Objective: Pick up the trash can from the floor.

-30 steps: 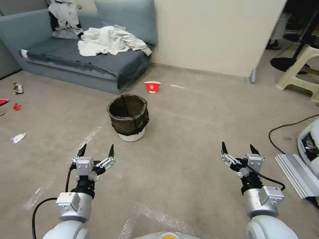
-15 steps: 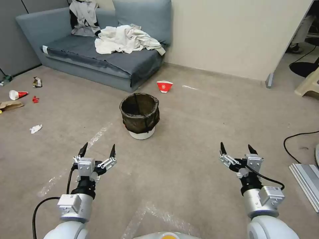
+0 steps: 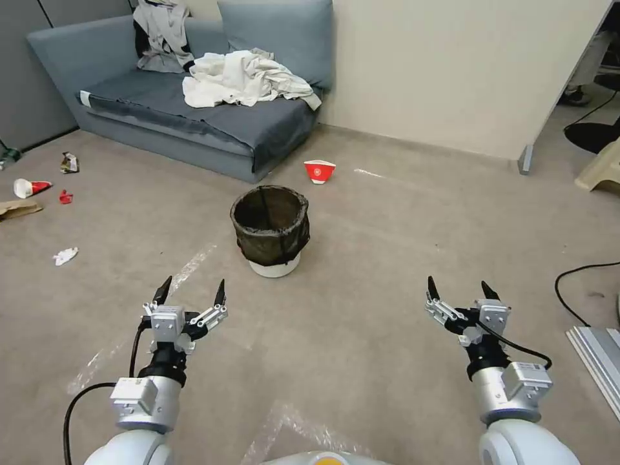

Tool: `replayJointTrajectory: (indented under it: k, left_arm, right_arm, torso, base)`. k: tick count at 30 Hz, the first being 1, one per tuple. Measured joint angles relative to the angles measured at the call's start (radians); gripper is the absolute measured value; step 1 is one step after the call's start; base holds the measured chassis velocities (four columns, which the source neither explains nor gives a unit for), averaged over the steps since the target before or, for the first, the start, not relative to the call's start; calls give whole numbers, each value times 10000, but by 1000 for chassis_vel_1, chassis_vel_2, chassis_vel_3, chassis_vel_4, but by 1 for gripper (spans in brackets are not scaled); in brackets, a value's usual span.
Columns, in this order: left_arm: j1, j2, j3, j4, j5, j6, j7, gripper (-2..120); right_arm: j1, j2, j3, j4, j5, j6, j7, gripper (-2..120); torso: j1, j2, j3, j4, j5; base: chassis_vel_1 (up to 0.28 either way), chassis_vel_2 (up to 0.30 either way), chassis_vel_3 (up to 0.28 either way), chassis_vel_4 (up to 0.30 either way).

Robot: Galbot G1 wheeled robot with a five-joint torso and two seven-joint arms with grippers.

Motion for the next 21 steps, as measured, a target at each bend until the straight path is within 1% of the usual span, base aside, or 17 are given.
replayJointTrajectory:
  k: [9, 10, 13, 15, 21]
  left_arm:
    - [-6, 15, -29, -21, -45, 9, -26, 100]
    - [-16, 18, -32, -21, -54, 11, -29, 100]
    - [-35, 23, -48, -21, -108, 12, -38, 100]
    - [-46, 30, -58, -21, -240, 16, -107, 100]
    - [-104, 74, -81, -21, -364, 49, -241, 100]
  right_arm:
    - [-13, -1, -7, 6, 0, 40, -23, 100]
    - [-13, -3, -1, 7, -1, 41, -30, 100]
    - [-13, -3, 4, 16, -2, 41, -36, 100]
    - [-12, -3, 4, 16, -4, 41, -38, 100]
    - [-12, -1, 6, 16, -8, 41, -38, 100]
  torso:
    - [0, 0, -1, 0, -2]
    - [1, 0, 1, 1, 4]
    - [0, 0, 0, 1, -3]
    - [0, 0, 0, 1, 3]
    - [0, 0, 0, 0, 1]
  base:
    - [-161, 183, 171, -171]
    - [-180, 189, 181, -174]
    - [-210, 189, 195, -194]
    - [-211, 186, 193, -194]
    - [-189, 183, 185, -191]
